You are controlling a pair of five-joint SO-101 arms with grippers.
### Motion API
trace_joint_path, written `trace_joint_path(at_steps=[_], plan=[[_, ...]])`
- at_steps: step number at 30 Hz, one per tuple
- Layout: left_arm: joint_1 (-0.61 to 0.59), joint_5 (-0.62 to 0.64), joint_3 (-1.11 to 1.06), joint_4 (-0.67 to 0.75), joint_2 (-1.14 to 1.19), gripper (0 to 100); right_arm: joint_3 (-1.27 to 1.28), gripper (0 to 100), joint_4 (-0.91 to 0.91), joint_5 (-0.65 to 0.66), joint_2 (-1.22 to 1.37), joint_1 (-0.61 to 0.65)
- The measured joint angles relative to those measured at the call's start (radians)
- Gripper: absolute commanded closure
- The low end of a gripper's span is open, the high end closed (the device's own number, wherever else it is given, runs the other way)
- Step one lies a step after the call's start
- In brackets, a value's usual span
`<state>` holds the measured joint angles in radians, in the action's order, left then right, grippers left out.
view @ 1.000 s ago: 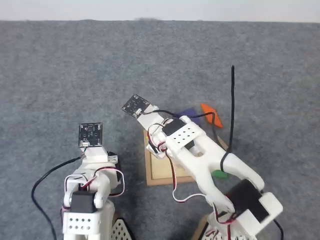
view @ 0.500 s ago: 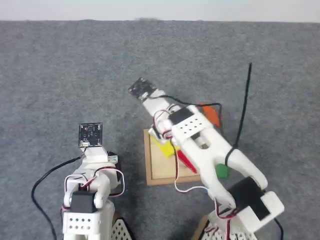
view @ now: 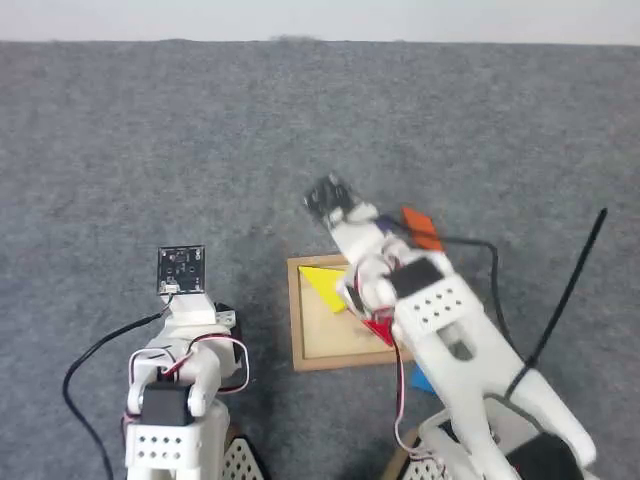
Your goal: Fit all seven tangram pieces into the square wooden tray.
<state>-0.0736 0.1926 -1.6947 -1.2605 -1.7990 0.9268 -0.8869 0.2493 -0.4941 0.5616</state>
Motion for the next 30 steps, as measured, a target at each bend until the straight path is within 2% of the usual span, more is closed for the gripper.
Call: trace_joint_path(at_steps=[8,12,22,27,30], plan=[[0.0,0.0,0.0,0.0,0.0,99,0.032,98.5,0.043,0.0,0.018,0.0],[0.0,0.0,0.0,0.0,0.0,99,0.029,98.5,0.107,0.003,0.11,0.0],[0.0,0.0,0.0,0.0,0.0,99,-0.123,98.5,0.11,0.003,0.321,-0.069],[0.0,0.0,0.0,0.0,0.0,99,-0.147,98.5,0.11,0.003,0.324,-0.074],[0.0,0.0,0.0,0.0,0.0,99,-0.141,98.5,0.109,0.003,0.272,-0.028]])
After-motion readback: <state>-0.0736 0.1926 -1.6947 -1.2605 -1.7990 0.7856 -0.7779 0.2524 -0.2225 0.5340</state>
